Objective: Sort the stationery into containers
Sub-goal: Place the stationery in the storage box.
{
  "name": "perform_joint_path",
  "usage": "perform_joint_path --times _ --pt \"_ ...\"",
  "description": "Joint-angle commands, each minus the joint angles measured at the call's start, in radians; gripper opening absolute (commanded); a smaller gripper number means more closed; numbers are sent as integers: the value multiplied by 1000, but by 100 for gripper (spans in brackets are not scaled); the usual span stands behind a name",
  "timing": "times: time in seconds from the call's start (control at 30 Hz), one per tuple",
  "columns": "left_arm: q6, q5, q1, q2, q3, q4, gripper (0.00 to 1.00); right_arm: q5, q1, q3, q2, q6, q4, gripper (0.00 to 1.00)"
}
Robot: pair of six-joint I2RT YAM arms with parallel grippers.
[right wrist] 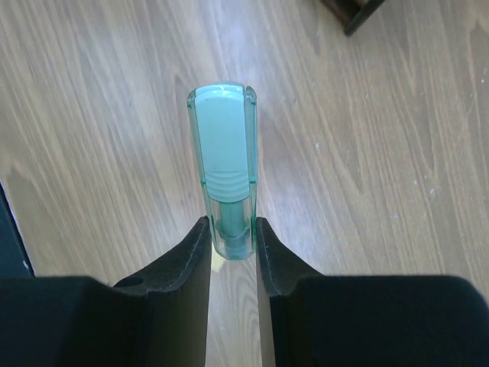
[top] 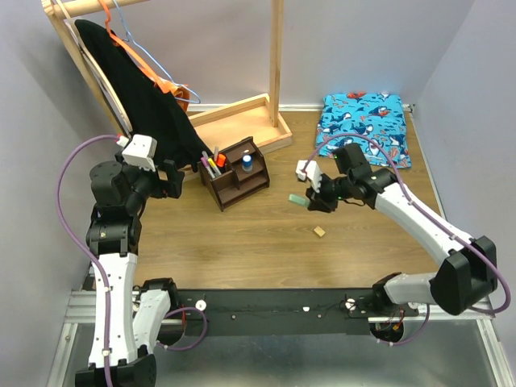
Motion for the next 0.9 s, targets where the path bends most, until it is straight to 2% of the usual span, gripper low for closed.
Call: perform_joint_path --times 0.0,0.07,0.27,0.43,0.87 --pt "7 -2 7 -5 27 0 98 111 91 89 68 263 113 1" --pt "7 -5 12 -7 27 -1 98 149 133 132 107 371 144 1" --pt "5 -17 20 -18 33 -4 98 296 141 204 165 666 221 1" --pt "2 -40 27 -41 20 5 98 335 144 246 243 762 209 1" --pt "-16 -66 46 -174 -62 -32 98 359 194 269 394 832 186 1"
